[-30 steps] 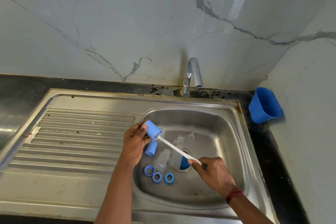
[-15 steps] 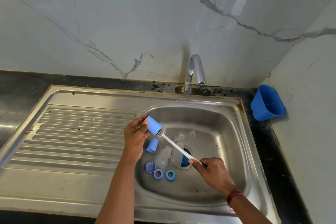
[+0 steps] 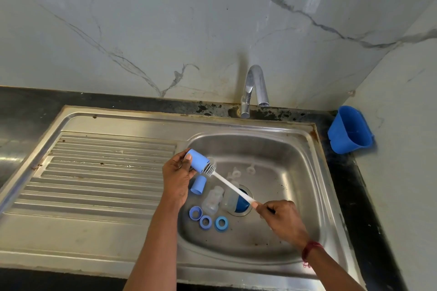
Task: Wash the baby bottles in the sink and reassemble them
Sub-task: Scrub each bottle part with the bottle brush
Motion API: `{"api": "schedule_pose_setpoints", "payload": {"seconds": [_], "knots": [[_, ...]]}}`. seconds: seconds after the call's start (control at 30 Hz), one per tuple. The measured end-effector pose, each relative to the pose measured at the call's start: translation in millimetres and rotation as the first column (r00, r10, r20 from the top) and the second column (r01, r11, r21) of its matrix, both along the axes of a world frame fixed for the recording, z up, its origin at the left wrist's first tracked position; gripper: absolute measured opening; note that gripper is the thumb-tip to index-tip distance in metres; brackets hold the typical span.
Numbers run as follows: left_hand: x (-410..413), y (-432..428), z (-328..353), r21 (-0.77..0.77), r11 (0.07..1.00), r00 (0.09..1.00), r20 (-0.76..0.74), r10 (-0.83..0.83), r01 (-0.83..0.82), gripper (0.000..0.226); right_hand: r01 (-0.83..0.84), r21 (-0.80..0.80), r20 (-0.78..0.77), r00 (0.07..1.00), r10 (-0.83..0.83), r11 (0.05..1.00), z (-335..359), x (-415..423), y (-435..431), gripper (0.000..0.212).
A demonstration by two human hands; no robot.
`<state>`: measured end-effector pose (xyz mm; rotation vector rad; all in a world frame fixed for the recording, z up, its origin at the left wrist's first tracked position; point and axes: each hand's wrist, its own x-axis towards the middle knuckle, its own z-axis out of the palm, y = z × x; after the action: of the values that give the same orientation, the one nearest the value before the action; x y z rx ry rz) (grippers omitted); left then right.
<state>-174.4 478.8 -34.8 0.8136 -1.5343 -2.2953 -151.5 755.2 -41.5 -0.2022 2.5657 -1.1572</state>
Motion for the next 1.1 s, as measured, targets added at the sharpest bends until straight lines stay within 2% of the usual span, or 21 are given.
{"api": "schedule_pose_setpoints", "payload": {"seconds": [0.1, 0.23, 0.37, 0.73, 0.87, 1.0, 1.1], "knots": [[0, -1, 0, 0.007, 1.0, 1.0, 0.006, -0.001, 0.001, 0.011, 0.033, 0.016, 0.004, 0.999, -0.033, 0.999, -1, -2, 2, 0.069], [2, 1, -3, 0.002, 1.0, 1.0, 0.021, 0.001, -0.001, 0.011, 0.056, 0.036, 0.094, 0.994, -0.059, 0.998, -2, -4, -1, 0.064], [2, -3, -1, -0.008, 1.0, 1.0, 0.006, 0.014, -0.014, 0.012, 0.032, 0.032, 0.162, 0.986, -0.037, 0.999, -6, -3, -6, 0.061], [4, -12, -9, 0.068, 0.989, 0.991, -0.006, 0.132, -0.131, 0.011, -0.034, 0.002, 0.223, 0.974, 0.032, 0.999, -5, 2, -14, 0.055], [3, -11, -8, 0.051, 0.988, 0.989, -0.009, 0.147, -0.146, 0.011, -0.006, -0.044, 0.222, 0.975, 0.016, 0.999, -2, 3, -13, 0.058], [1, -12, -7, 0.024, 0.992, 0.992, -0.003, 0.125, -0.125, 0.012, 0.052, -0.062, 0.242, 0.97, -0.036, 0.997, 3, 0, -10, 0.047], [2, -13, -10, 0.03, 0.992, 0.993, 0.002, 0.12, -0.12, 0.012, 0.097, -0.045, 0.244, 0.966, -0.083, 0.994, 5, 0, -7, 0.049]]}}
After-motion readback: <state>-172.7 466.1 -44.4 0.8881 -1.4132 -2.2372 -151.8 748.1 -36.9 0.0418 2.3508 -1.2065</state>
